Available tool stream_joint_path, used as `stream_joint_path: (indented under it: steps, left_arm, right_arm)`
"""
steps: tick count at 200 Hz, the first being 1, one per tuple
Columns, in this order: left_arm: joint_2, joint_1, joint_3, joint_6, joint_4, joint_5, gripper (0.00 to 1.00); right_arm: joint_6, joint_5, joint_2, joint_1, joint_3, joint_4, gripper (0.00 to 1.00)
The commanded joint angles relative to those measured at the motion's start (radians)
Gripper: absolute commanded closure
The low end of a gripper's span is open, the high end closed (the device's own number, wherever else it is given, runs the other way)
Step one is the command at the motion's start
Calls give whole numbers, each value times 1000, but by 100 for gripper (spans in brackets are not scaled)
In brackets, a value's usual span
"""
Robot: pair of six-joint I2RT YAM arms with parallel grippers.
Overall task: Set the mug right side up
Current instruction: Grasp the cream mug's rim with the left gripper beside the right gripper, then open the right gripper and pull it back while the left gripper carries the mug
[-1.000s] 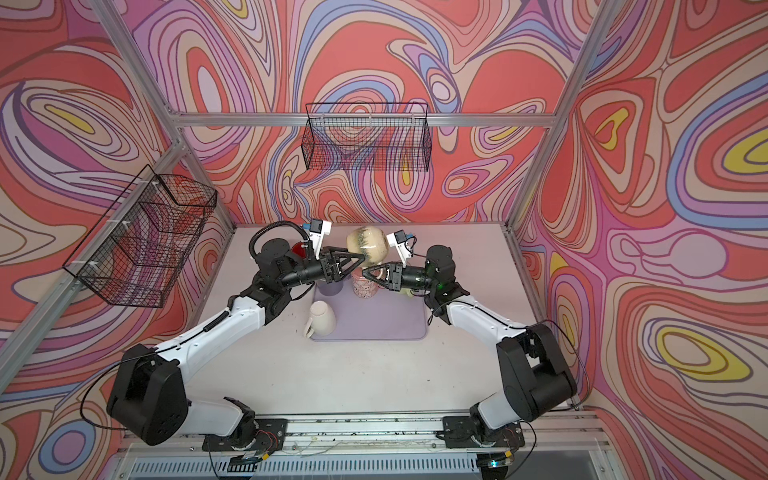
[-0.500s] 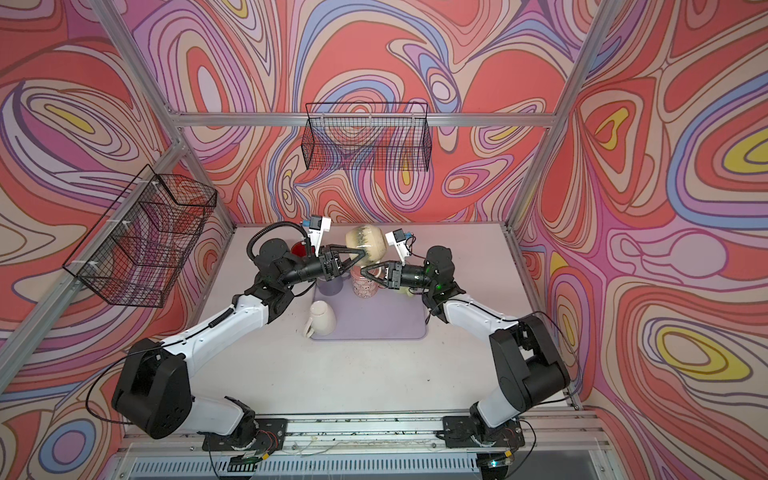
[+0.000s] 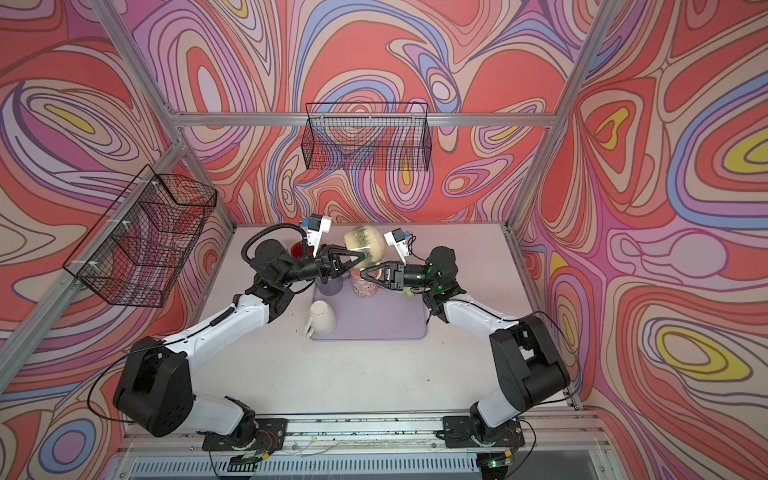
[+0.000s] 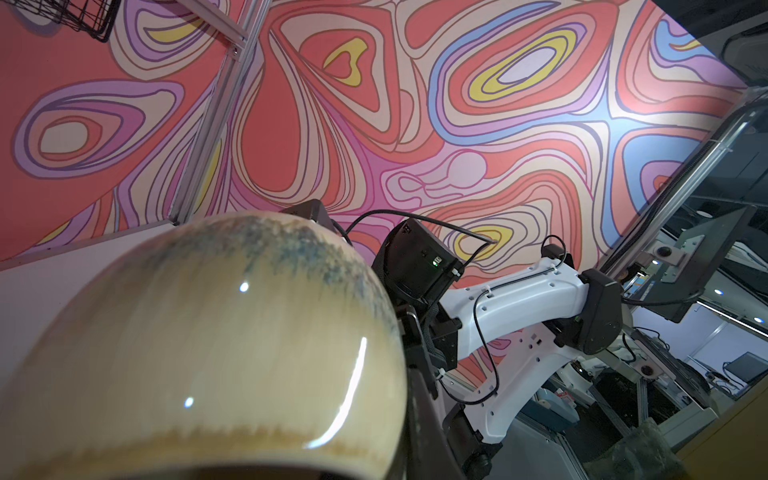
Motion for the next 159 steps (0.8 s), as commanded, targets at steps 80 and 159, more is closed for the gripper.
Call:
stream_joint_path:
  steps: [80,159]
  left_arm:
    - [-125,78,-18,76,-251,-226,100]
    - [-269,147,4,226,-574,-322,100]
  right_arm:
    - [-168,146,-27,15,-22,-87,61]
    - [-152,148,-5,14,-17,-53,59]
